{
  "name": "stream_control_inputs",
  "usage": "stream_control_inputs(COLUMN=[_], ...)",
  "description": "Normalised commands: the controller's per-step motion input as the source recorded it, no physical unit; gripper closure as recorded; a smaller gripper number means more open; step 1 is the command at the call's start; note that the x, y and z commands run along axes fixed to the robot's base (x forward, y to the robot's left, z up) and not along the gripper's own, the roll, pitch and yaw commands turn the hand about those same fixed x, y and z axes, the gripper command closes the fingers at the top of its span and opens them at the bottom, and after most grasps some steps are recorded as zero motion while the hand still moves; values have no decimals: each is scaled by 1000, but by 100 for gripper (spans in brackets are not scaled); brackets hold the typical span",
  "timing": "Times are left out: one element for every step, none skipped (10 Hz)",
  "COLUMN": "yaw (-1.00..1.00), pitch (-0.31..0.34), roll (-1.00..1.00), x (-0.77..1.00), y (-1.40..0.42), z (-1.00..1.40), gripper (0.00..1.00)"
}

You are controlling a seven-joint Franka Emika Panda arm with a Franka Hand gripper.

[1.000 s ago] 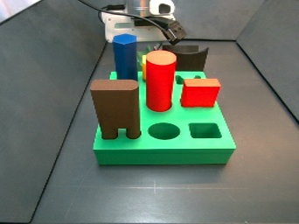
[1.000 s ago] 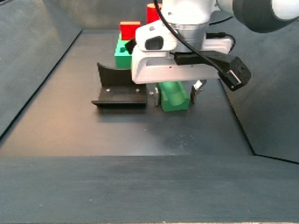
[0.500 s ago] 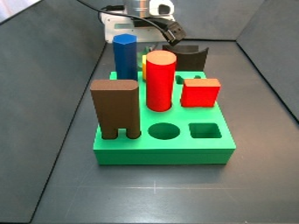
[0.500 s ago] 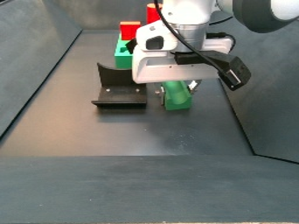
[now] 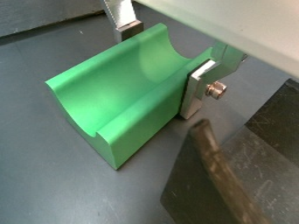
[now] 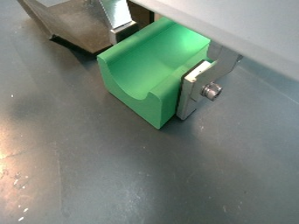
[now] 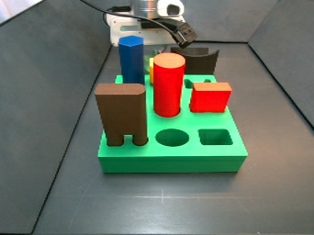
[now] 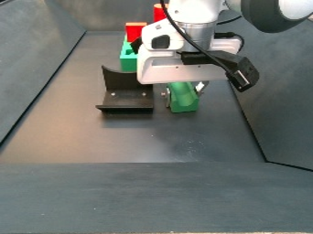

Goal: Pick up the arch object. Move up. Place the arch object on the fixture. Regrasp the arch object. Move to above the board. Insert the arch object.
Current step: Pick up the arch object, then move up.

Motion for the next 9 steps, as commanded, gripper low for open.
stream_control_inputs(yaw=[0, 0, 0, 0, 16, 9, 0, -8, -15], pitch=[0, 0, 0, 0, 12, 29, 28, 35, 44], roll=[0, 0, 0, 0, 4, 9, 18, 28, 42], x=[0, 0, 0, 0, -24, -44, -35, -27, -22], y=[0, 0, 0, 0, 30, 24, 18, 13, 10], z=[0, 0, 0, 833, 816, 718, 589, 442, 234], gripper=[100, 100, 100, 100, 100, 100, 100, 100, 100])
